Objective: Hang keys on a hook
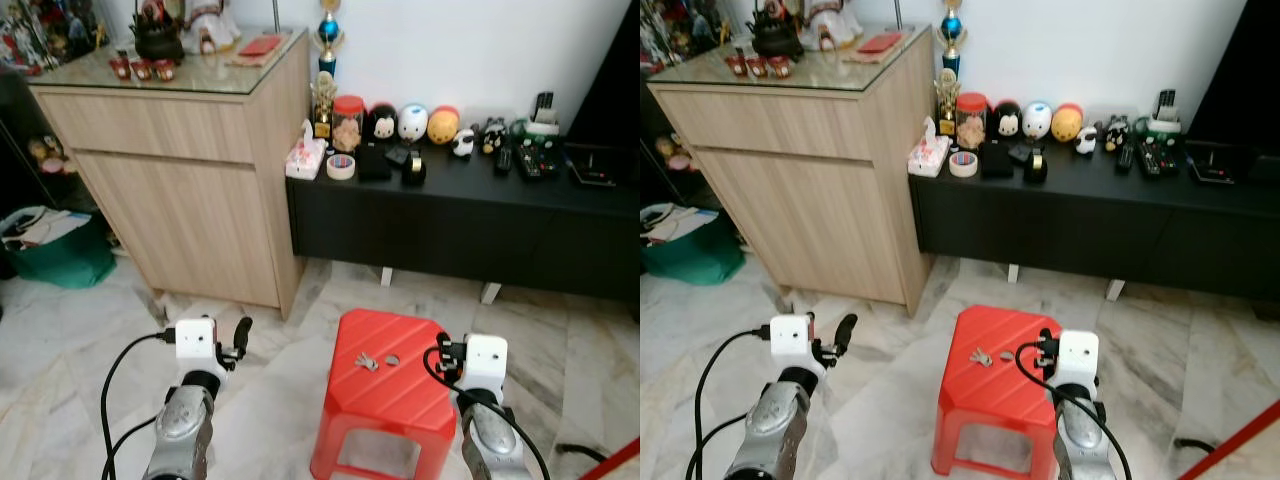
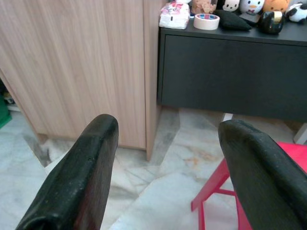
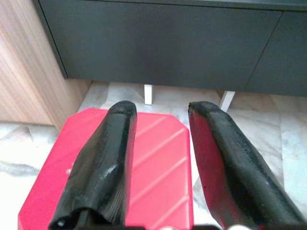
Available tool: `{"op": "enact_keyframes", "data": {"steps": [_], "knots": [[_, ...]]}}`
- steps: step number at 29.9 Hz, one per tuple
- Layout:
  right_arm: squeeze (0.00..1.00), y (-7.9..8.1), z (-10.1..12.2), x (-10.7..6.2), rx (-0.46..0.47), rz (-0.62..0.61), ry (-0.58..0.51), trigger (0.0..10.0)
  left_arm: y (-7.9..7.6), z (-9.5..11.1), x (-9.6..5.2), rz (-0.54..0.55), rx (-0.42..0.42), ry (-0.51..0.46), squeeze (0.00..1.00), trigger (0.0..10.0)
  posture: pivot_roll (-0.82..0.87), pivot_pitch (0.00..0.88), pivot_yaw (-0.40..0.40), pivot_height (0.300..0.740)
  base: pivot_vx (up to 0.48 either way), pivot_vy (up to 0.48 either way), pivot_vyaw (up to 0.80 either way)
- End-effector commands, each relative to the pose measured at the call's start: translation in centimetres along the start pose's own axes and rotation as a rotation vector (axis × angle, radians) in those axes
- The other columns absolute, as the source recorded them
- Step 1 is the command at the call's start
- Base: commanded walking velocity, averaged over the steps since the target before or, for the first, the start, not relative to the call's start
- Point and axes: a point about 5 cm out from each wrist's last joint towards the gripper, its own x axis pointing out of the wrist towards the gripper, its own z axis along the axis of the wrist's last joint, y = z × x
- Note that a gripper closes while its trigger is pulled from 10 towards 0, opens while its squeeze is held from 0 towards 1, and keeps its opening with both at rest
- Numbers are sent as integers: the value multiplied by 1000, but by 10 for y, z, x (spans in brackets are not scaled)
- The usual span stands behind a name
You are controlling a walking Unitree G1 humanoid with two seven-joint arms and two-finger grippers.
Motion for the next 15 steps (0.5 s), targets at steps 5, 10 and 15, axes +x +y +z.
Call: {"op": "enact_keyframes", "data": {"steps": [5, 10, 15], "knots": [[0, 2, -4, 1, -4, 16, 31, 10000, -6, 0, 1, -23, -5, 3, 0, 10000, -48, 0, 18, 665, 0, 0, 0], [0, 8, -8, 2, -9, 62, 74, 10000, -7, 1, 2, -28, 5, 2, 0, 10000, -45, 0, 17, 650, 0, 0, 0], [0, 8, -6, 2, 1, 78, 55, 10000, -7, 2, 2, -23, 3, 1, 0, 10000, -44, 0, 14, 626, 0, 0, 0]]}}
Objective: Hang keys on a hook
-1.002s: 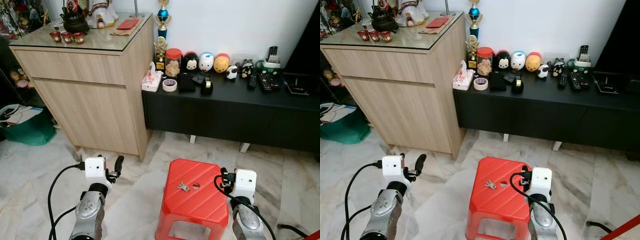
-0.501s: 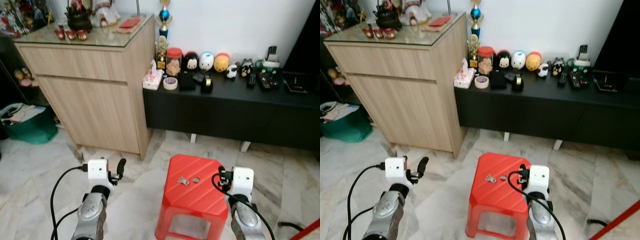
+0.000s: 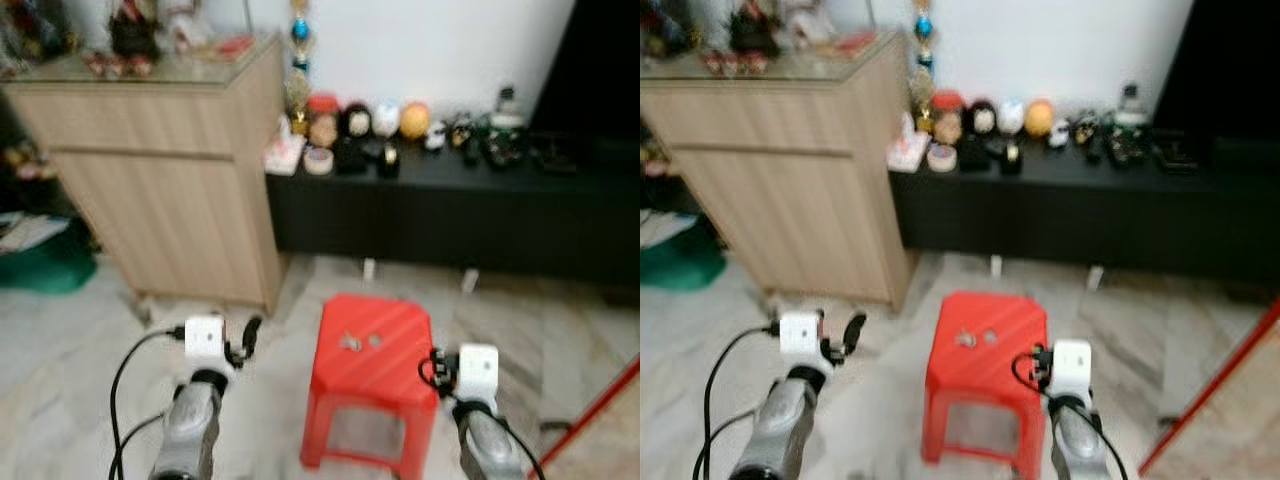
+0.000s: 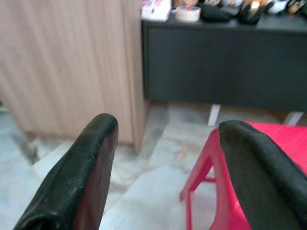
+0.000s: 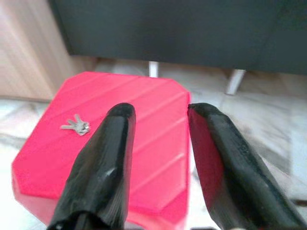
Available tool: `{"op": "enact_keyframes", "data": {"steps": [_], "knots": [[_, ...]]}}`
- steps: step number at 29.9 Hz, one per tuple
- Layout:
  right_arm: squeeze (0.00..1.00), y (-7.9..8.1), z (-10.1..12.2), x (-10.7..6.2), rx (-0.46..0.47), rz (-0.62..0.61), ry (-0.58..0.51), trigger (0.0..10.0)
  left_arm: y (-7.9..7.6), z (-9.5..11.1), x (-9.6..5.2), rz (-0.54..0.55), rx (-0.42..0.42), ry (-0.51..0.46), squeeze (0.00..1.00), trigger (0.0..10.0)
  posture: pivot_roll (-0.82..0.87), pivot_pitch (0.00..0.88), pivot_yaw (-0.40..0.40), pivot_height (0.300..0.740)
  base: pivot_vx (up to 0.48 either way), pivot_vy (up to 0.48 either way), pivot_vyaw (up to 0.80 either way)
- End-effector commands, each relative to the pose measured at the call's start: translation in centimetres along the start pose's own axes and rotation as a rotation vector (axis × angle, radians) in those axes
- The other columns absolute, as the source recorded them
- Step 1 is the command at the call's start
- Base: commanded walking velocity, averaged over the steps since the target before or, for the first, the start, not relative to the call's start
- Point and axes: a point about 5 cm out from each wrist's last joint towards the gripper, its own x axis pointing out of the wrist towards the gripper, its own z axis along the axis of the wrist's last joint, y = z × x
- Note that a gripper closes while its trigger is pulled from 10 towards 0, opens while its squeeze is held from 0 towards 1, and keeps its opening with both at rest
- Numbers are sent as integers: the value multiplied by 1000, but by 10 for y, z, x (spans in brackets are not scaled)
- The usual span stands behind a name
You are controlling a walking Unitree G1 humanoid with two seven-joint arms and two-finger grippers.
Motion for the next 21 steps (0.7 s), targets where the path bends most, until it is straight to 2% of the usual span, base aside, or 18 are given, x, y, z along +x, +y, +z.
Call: {"op": "enact_keyframes", "data": {"steps": [1, 21], "knots": [[0, 2, 0, 0, 16, 5, -6, 10000, 3, 1, 2, 5, 5, 7, 0, 10000, -44, 0, 14, 626, 0, 0, 0], [0, 0, 3, 1, -1, 29, -9, 10000, 0, 4, 5, -4, 3, 12, 0, 10000, -42, 0, 12, 626, 0, 0, 0]]}}
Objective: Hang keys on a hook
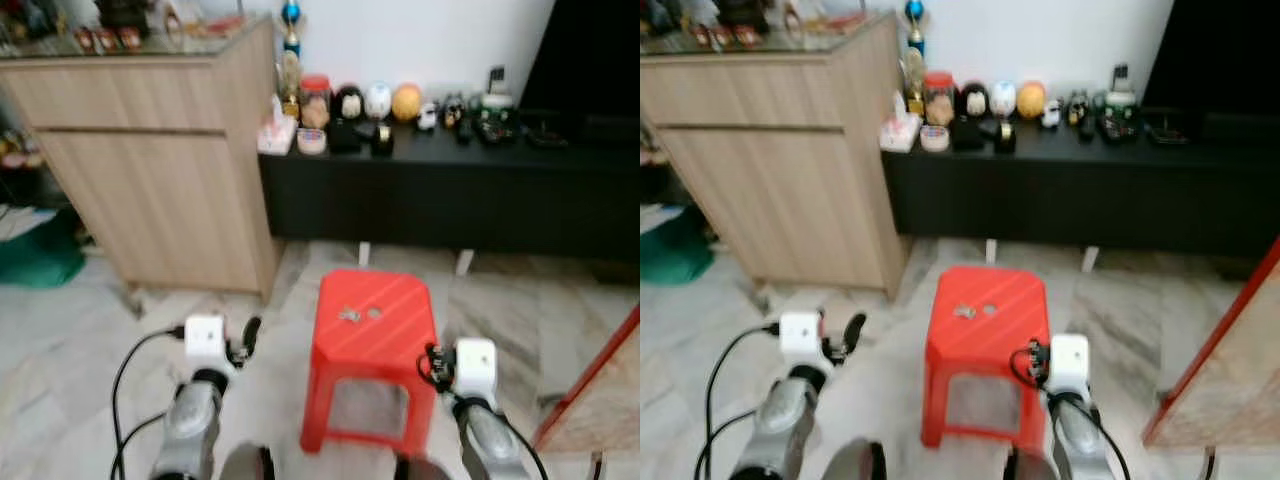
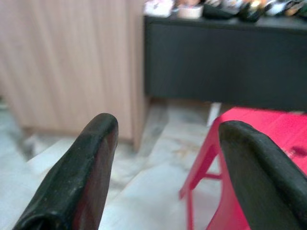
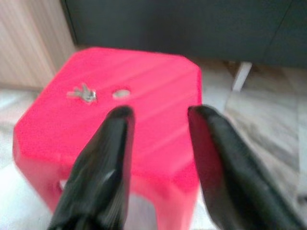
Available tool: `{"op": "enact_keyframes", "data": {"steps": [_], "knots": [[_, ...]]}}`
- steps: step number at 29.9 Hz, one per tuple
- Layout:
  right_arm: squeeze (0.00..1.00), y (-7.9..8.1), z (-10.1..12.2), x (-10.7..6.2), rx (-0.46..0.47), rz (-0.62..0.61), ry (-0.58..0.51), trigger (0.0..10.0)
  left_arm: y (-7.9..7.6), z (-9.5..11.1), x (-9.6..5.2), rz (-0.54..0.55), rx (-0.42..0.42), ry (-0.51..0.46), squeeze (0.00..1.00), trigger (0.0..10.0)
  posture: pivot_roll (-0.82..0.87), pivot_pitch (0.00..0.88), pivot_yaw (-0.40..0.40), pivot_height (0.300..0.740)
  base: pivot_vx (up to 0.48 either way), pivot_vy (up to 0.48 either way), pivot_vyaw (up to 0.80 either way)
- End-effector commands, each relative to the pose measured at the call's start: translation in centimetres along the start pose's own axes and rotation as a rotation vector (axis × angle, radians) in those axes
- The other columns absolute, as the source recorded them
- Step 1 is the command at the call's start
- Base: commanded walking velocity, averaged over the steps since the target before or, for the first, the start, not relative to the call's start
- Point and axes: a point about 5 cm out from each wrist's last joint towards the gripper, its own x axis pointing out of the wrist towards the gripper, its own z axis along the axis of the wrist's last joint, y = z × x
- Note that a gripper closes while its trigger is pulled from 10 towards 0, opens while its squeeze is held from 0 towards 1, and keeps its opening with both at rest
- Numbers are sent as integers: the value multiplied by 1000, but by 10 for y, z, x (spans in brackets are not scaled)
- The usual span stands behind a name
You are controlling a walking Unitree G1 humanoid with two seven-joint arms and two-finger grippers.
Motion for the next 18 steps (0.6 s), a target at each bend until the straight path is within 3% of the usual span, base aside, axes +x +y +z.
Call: {"op": "enact_keyframes", "data": {"steps": [1, 7, 18], "knots": [[0, 4, 2, 1, 3, 15, -10, 10000, 3, 0, 1, 2, 7, 13, 0, 10000, -42, 0, 12, 626, 0, 0, 0], [0, 7, 6, 1, -2, 30, -37, 10000, 2, 1, 2, -8, 14, 13, 0, 10000, -41, 1, 11, 626, 126, 0, 667], [0, 5, 7, 1, 46, 20, -39, 10000, 0, 2, 3, -8, 10, 9, 0, 10000, -40, 8, 9, 626, 270, 0, 0]]}}
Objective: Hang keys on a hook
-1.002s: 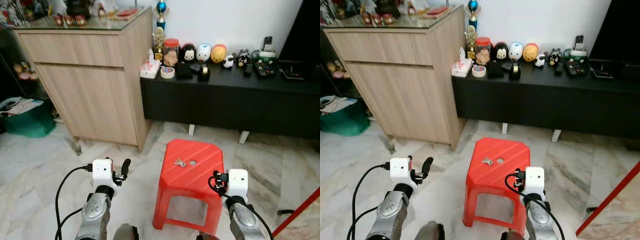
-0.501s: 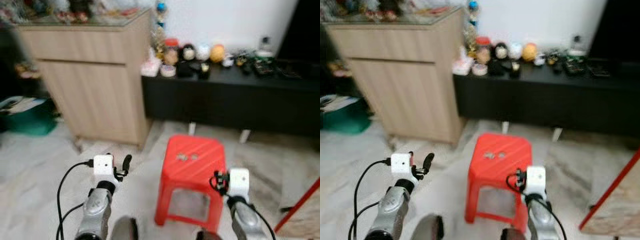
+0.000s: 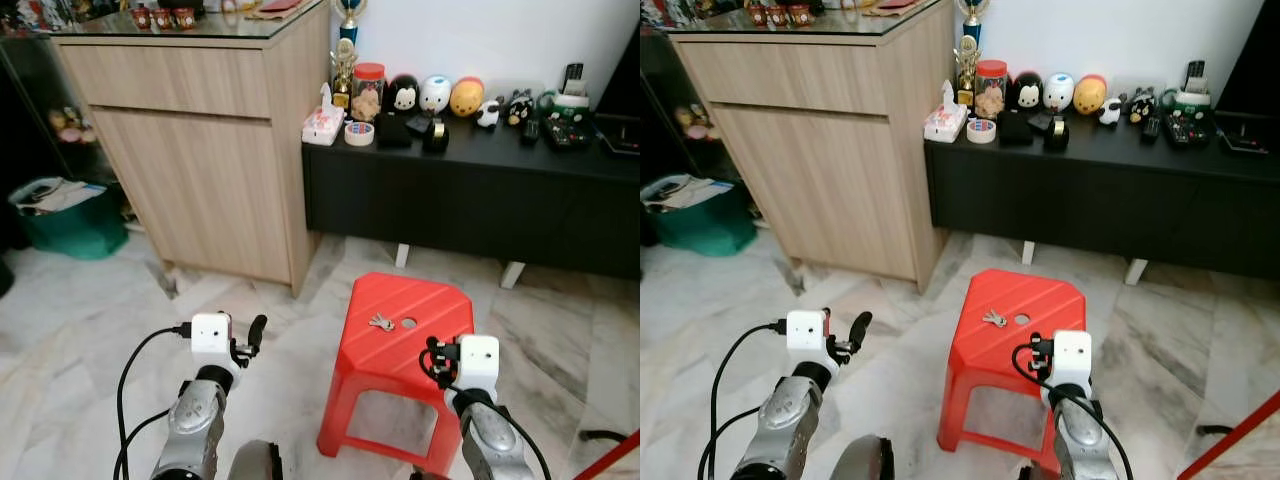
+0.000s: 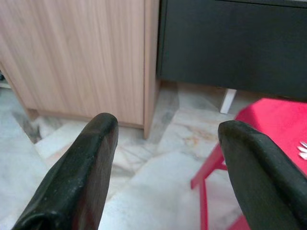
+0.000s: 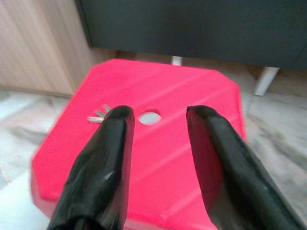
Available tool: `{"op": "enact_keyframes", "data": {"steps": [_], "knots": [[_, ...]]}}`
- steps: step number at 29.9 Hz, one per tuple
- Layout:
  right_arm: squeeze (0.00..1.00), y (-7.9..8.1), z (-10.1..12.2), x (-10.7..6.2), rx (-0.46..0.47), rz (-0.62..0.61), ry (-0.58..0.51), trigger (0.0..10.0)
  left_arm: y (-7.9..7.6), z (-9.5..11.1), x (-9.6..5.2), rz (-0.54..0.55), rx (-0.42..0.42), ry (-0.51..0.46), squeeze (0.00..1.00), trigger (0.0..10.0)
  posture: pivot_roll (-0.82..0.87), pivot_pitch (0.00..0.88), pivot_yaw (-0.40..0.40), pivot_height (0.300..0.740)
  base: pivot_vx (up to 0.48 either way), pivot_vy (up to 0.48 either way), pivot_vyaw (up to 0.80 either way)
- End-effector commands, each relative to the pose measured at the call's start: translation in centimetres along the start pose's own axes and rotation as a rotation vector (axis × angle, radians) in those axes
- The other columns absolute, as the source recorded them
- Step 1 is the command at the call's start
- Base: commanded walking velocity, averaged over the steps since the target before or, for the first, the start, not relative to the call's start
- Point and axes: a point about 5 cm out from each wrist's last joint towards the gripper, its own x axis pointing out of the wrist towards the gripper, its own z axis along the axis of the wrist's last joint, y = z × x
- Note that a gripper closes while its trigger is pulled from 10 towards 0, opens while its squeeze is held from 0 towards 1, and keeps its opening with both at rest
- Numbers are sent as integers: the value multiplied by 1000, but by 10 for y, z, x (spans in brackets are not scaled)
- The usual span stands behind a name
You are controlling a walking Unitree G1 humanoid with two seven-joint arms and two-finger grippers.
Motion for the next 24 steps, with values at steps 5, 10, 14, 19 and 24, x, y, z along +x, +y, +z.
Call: {"op": "enact_keyframes", "data": {"steps": [5, 10, 14, 19, 24], "knots": [[0, -6, 2, 0, -16, -7, -6, 10000, -3, 3, 3, -6, -5, -8, 0, 10000, -40, 10, 10, 626, 272, 0, 0], [0, -4, 4, 0, -16, 9, -22, 10000, -4, 4, 4, -7, -6, -12, 0, 10000, -40, 10, 10, 626, 271, 0, 788], [0, -4, 4, 0, 1, 3, -18, 10000, -4, 4, 4, -9, -7, -13, 0, 10000, -40, 10, 10, 626, 272, 0, 0], [0, -5, 4, 0, -3, 9, -9, 10000, -5, 5, 5, -2, -11, -17, 0, 10000, -45, 16, 8, 626, 273, 0, 0], [0, -5, 1, 0, -7, 20, 7, 10000, -5, 6, 6, -3, -18, -20, 0, 10000, -45, 16, 8, 626, 104, 0, 0]]}}
